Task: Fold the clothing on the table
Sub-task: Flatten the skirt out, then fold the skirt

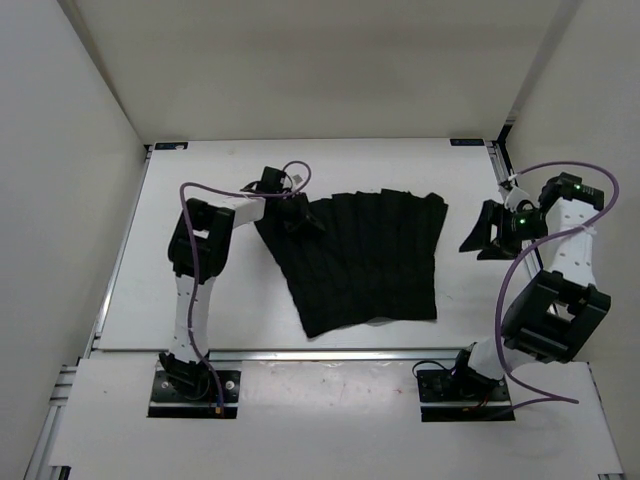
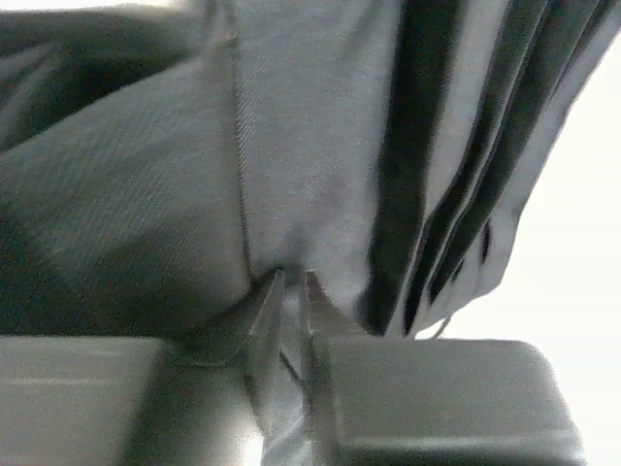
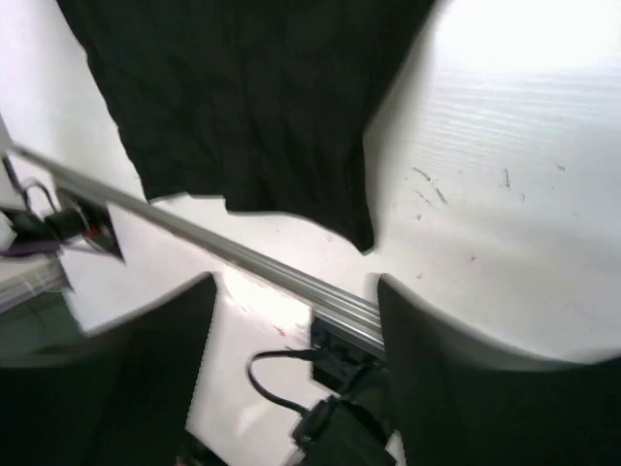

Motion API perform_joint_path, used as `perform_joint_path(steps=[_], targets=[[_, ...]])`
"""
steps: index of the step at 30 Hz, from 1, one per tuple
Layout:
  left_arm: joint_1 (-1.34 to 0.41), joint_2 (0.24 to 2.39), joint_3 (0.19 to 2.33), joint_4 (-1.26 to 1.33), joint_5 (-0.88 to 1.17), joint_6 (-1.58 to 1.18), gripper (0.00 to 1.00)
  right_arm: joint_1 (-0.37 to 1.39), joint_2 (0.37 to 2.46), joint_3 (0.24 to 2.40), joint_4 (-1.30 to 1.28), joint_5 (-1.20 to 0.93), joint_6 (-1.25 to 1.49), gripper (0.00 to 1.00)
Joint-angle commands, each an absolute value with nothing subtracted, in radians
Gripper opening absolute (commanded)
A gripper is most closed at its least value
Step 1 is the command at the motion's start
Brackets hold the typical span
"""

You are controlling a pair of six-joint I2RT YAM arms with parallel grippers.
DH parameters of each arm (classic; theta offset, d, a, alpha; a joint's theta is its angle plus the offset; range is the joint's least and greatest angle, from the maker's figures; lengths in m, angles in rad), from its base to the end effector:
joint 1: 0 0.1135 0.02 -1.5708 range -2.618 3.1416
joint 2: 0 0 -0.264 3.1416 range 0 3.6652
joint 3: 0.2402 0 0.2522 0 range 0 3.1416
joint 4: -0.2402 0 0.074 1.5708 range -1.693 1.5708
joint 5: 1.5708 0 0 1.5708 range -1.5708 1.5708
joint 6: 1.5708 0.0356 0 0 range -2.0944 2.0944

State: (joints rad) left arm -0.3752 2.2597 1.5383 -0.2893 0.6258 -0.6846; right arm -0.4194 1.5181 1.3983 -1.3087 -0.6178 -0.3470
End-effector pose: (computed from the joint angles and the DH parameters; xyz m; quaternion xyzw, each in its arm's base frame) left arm 0.4260 -0.1902 0.1134 -0.0568 0.9166 -0.3882 0.0774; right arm 0.2560 -0.0916 0.3054 0.0128 0.9504 0.2559 0.1762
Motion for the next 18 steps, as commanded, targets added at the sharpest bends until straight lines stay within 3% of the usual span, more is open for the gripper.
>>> perform_joint_path(steps=[1, 2, 3, 4, 7, 10, 18], targets=[[-0.364, 2.178, 1.427, -0.195, 0.581, -0.646, 0.61, -0.422, 1.454, 1.333, -1.309, -0.695, -0.379, 0.78], [-0.367, 2.146, 1.417, -0.167, 0.595, -0.643, 0.85, -0.419, 1.434, 1.328, -1.295, -0.701, -0.376, 0.86], [-0.374, 2.110, 1.405, -0.147, 0.610, -0.644, 0.96, -0.419, 1.419, 1.309, -1.298, -0.704, -0.370, 0.89], [-0.383, 2.086, 1.407, -0.132, 0.626, -0.644, 0.99, -0.413, 1.414, 1.293, -1.296, -0.718, -0.368, 0.93], [-0.399, 1.967, 1.390, -0.127, 0.621, -0.649, 0.99, -0.385, 1.407, 1.226, -1.263, -0.735, -0.373, 0.96], [-0.387, 1.853, 1.292, -0.115, 0.604, -0.661, 0.99, -0.368, 1.404, 1.146, -1.223, -0.729, -0.359, 0.91], [-0.344, 1.354, 0.693, -0.089, 0.529, -0.690, 0.99, -0.327, 1.445, 1.017, -1.075, -0.744, -0.316, 0.91]])
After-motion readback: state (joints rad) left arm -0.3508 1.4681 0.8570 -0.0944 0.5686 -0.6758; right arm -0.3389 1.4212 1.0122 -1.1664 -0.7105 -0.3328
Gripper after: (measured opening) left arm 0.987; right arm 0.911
